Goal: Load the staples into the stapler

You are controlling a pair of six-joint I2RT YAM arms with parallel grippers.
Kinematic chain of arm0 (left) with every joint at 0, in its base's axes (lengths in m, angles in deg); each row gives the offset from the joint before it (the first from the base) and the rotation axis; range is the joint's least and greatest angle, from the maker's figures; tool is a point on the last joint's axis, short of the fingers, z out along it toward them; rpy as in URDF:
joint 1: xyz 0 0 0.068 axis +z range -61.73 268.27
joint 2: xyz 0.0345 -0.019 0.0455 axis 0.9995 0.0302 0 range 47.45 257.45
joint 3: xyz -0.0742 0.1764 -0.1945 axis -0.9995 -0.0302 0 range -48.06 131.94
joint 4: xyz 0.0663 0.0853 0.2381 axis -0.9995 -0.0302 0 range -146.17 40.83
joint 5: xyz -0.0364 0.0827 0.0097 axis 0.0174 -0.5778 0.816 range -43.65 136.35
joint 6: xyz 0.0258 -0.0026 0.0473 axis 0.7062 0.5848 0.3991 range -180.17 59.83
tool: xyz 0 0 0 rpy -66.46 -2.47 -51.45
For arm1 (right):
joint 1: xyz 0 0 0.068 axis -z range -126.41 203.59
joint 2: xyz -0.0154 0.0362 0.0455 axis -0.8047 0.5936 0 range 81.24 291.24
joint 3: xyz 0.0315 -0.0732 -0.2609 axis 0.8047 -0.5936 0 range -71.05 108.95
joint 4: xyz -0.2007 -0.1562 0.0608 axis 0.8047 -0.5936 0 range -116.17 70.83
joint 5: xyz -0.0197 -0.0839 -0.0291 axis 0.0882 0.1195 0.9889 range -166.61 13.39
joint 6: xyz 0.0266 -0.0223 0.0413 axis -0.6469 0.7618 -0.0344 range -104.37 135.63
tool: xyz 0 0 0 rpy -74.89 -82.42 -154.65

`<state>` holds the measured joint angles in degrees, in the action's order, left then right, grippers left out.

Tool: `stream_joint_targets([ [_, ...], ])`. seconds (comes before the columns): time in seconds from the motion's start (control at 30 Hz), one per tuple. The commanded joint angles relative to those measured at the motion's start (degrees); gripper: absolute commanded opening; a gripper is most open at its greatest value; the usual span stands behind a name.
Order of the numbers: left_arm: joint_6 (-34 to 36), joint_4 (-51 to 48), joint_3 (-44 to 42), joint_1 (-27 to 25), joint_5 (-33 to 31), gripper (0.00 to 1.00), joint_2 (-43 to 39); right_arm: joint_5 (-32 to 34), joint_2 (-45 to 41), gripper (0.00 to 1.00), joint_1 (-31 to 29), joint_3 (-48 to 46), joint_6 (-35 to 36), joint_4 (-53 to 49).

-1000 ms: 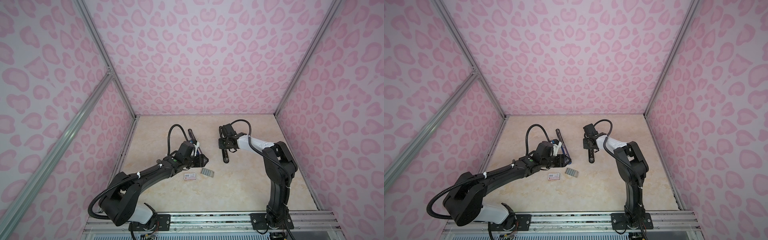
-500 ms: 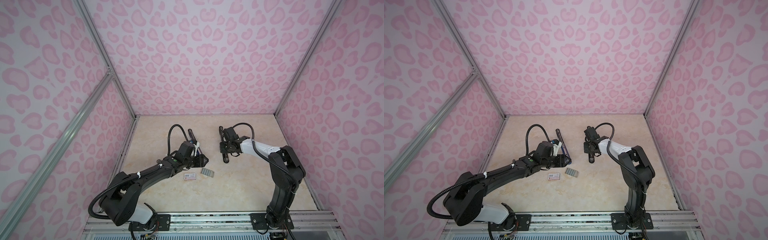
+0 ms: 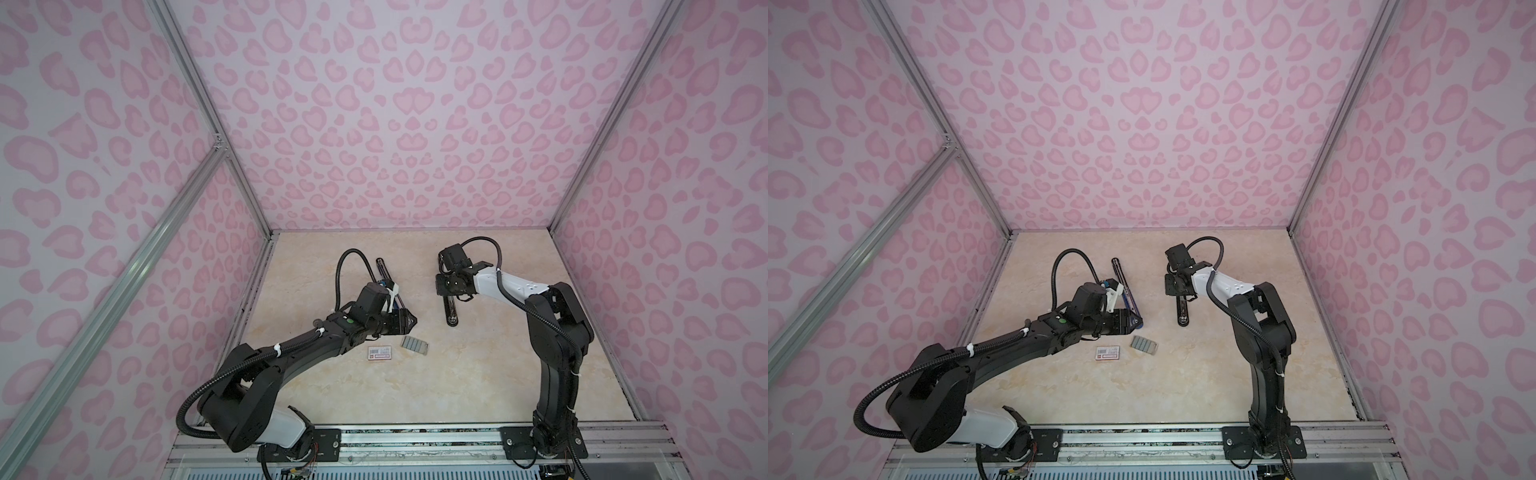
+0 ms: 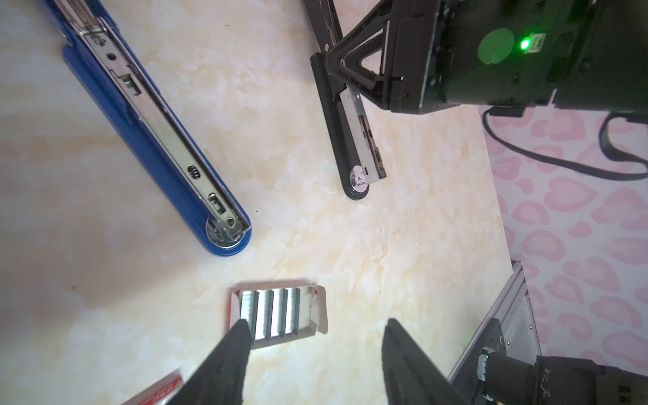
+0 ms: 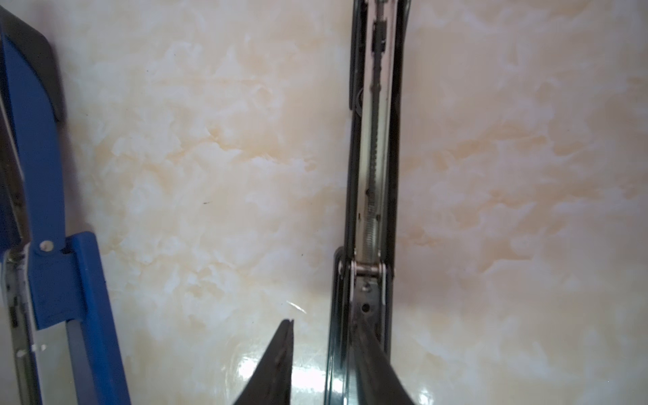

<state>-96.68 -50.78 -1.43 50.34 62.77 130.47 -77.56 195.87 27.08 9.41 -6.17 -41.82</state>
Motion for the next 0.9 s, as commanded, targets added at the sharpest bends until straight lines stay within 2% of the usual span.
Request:
stream_joint_targets([
  [0.0,0.0,1.7,-0.2,0.0,-0.5,0.63,-0.4,0.2,0.7,0.31,0.1,-0.7,0.3,-0.6],
  [0.47,-0.1,1.8,-0.3,0.0,-0.3,0.62,-0.4,-0.8,-5.7,0.29,-1.0,-8.8,-1.2,1.6],
  [0.63,-0.3,2.0,-0.2,0.0,-0.2,0.62,-0.4,0.4,-7.0,0.29,-0.8,-7.8,-0.5,0.9],
  [0.87,-0.4,1.9,-0.7,0.0,-0.6,0.62,-1.0,0.2,-3.9,0.31,-0.6,-5.0,0.0,-0.4],
])
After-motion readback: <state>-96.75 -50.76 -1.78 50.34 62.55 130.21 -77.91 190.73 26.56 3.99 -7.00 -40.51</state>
